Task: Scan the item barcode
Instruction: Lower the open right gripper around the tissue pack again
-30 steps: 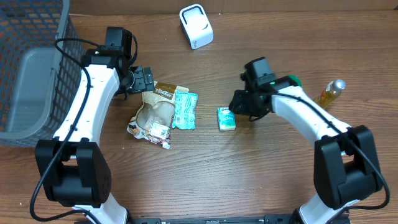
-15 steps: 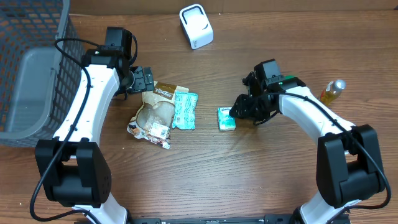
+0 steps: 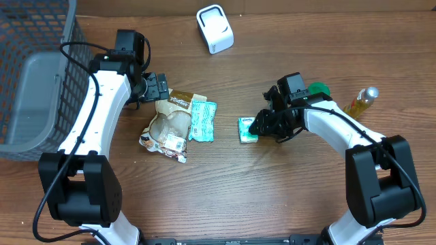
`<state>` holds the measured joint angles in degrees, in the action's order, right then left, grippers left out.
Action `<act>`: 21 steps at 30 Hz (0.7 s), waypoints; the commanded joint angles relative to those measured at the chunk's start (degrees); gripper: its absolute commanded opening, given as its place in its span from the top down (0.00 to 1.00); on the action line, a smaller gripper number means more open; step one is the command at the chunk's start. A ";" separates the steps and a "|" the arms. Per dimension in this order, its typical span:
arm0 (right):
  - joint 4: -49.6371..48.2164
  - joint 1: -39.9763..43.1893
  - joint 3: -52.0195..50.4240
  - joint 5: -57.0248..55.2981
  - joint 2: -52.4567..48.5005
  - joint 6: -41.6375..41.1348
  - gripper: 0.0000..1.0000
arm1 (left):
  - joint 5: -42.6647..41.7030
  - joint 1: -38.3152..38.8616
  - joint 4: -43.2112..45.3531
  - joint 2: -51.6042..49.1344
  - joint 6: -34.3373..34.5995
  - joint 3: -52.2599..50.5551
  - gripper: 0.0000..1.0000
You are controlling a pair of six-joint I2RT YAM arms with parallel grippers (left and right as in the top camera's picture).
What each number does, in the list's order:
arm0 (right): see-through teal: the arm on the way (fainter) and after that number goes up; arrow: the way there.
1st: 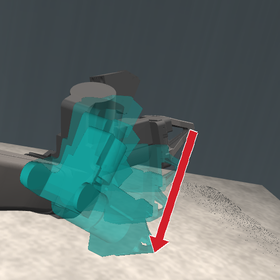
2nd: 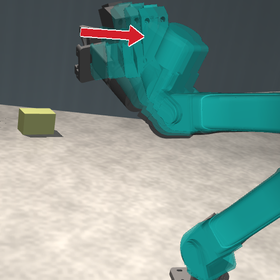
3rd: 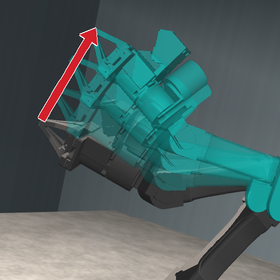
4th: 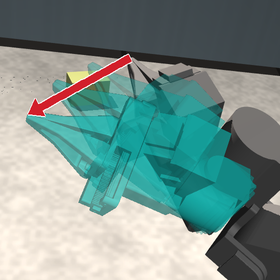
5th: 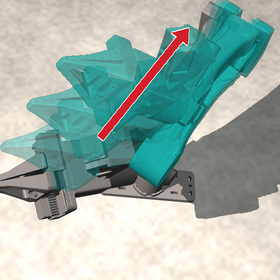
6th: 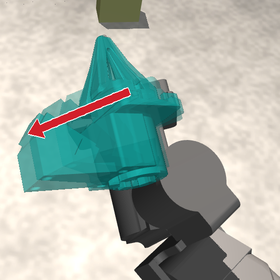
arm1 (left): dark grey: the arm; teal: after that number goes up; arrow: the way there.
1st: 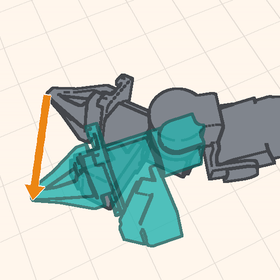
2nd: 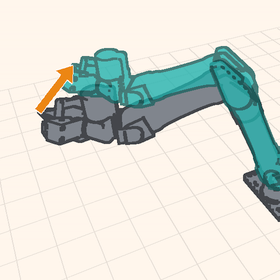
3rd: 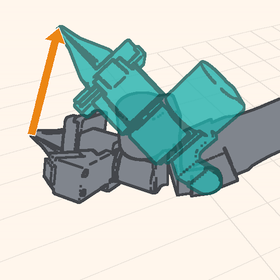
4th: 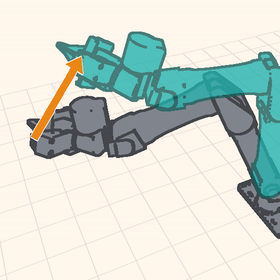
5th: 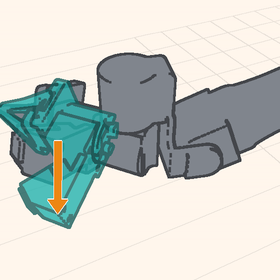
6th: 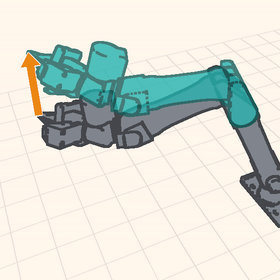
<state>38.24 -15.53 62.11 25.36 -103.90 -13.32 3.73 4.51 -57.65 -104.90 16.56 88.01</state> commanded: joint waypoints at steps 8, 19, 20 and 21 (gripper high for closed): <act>-1.51 -0.11 -0.35 1.99 -2.56 -0.66 0.62 | 0.31 0.00 0.02 0.44 0.17 0.66 0.00; -2.54 -0.09 -0.35 1.75 -3.54 -1.49 0.63 | 0.31 0.00 0.02 0.44 0.17 0.66 0.00; -2.62 -0.09 -0.35 1.75 -3.67 -1.66 0.63 | 0.31 0.00 0.02 0.44 0.17 0.66 0.00; -2.71 -0.09 -0.35 1.75 -4.00 -1.66 0.63 | 0.28 0.00 0.02 0.44 0.17 0.66 0.00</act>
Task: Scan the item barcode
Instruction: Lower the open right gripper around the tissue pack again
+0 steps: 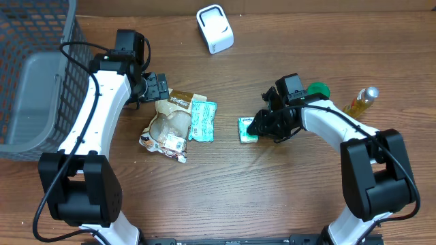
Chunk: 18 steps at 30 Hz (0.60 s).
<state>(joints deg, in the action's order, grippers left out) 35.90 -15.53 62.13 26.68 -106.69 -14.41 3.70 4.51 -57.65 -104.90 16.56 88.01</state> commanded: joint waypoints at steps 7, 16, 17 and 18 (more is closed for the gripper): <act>-0.96 1.27 -0.37 2.19 -2.82 -0.92 0.70 | 0.31 0.00 0.02 0.44 0.17 0.66 0.00; -0.31 4.39 -0.22 4.83 -3.58 -5.09 0.77 | 0.33 0.00 0.02 0.44 0.17 0.66 0.01; -0.31 4.52 -0.22 5.07 -3.58 -6.03 0.78 | 0.31 0.00 0.02 0.44 0.17 0.66 0.00; -0.33 4.52 -0.22 5.20 -3.58 -6.23 0.80 | 0.33 0.00 0.02 0.44 0.17 0.66 0.00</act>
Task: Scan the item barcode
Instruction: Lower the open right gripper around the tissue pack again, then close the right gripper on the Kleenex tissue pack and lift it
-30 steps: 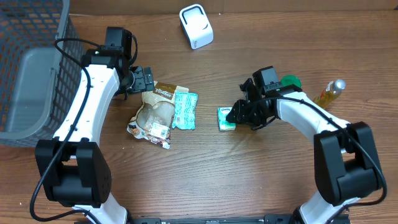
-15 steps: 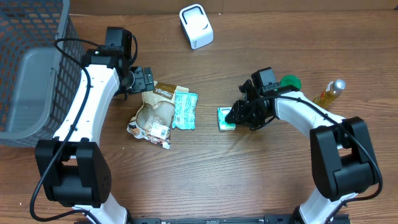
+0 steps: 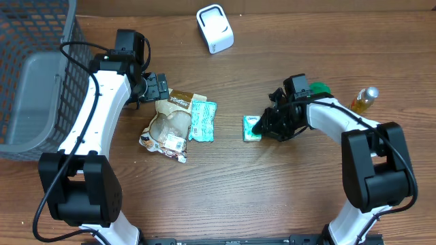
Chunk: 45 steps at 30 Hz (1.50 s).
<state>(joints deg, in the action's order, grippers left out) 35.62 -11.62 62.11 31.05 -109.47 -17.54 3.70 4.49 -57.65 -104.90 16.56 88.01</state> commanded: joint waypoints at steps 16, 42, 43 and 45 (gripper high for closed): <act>0.83 7.21 3.13 41.90 7.32 9.14 0.96 | 0.33 0.02 0.02 0.44 0.17 0.66 0.00; 3.45 13.18 3.23 58.90 25.70 9.86 0.96 | 0.33 0.02 0.02 0.44 0.17 0.66 0.00; 3.45 13.25 3.23 58.90 26.67 9.88 0.96 | 0.31 0.02 0.02 0.44 0.17 0.66 0.00; 3.45 13.25 3.23 58.90 27.85 9.88 0.96 | 0.33 0.02 0.02 0.44 0.17 0.66 0.00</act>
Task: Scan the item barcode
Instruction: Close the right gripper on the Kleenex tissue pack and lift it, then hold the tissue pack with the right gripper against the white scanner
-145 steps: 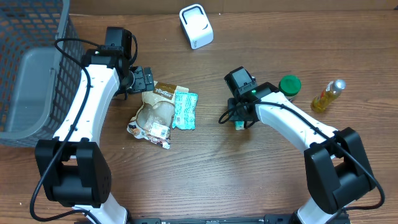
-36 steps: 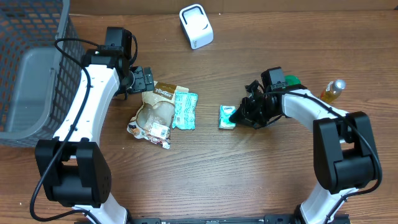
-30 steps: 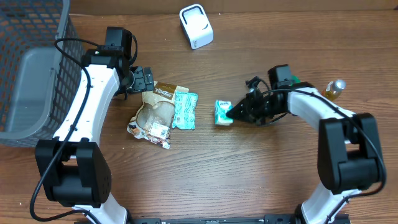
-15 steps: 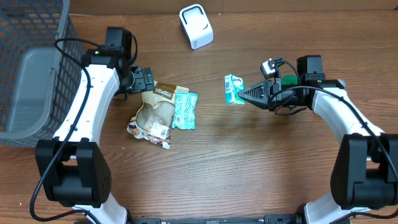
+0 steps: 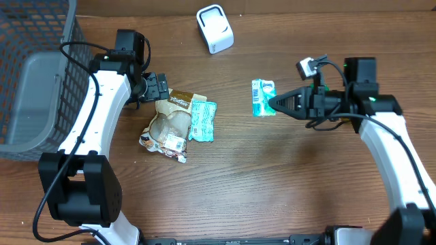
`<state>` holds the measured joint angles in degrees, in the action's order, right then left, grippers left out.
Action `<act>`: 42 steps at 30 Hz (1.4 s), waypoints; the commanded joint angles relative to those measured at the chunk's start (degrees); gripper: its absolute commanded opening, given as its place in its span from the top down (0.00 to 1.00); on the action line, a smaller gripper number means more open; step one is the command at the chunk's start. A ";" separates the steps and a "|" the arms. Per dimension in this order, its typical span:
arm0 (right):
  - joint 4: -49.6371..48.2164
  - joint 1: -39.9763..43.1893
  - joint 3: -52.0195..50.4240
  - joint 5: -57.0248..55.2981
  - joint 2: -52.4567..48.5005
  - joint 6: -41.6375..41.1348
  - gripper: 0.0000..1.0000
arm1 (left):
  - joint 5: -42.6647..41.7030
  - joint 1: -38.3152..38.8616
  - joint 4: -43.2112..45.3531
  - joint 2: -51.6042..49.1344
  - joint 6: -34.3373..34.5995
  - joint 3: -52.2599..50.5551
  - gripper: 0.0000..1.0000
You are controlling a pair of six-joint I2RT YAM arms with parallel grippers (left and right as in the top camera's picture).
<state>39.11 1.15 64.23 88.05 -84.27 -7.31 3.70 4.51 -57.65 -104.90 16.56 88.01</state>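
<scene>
My right gripper point(image 5: 272, 104) is shut on the edge of a small green-and-white tissue pack point(image 5: 262, 97), which it holds raised above the middle of the table with a printed face turned up. The white barcode scanner point(image 5: 214, 28) stands at the back of the table, up and to the left of the pack. At the top edge of a pile of packets on the left rests my left gripper point(image 5: 161, 87), open and holding nothing.
A clear snack bag point(image 5: 167, 126) and a teal packet point(image 5: 202, 120) lie together left of centre. A dark wire basket point(image 5: 34, 75) with a grey liner fills the far left. The right arm stretches in from the right edge.
My right gripper, then low on the table at the tissue pack, now holds the pack raised and further back. The right arm has swung out to the right. The left arm has not moved.
At first my right gripper sat against the tissue pack lying on the table right of centre. The pack then shifted slightly right under the fingers. Now it hangs in the gripper, higher and closer to the scanner. The left arm stayed at the packets throughout.
</scene>
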 commanded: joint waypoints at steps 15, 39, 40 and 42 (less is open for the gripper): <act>1.11 -9.86 0.55 -57.16 2.01 -5.11 0.96 | 0.33 0.00 0.02 0.44 0.17 0.66 0.00; 21.42 -28.15 52.48 -98.77 -17.40 4.63 0.97 | 0.33 0.00 0.02 0.44 0.17 0.66 0.00; 19.26 -28.15 52.46 -98.92 -18.32 6.16 0.96 | 0.33 0.00 0.02 0.44 0.17 0.66 0.00; 14.69 -28.15 52.37 -100.76 -20.26 6.73 0.96 | 0.31 0.00 0.02 0.44 0.17 0.66 0.00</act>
<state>57.45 -27.00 116.53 -8.38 -99.24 -5.26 3.70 4.51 -57.65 -104.90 16.56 88.01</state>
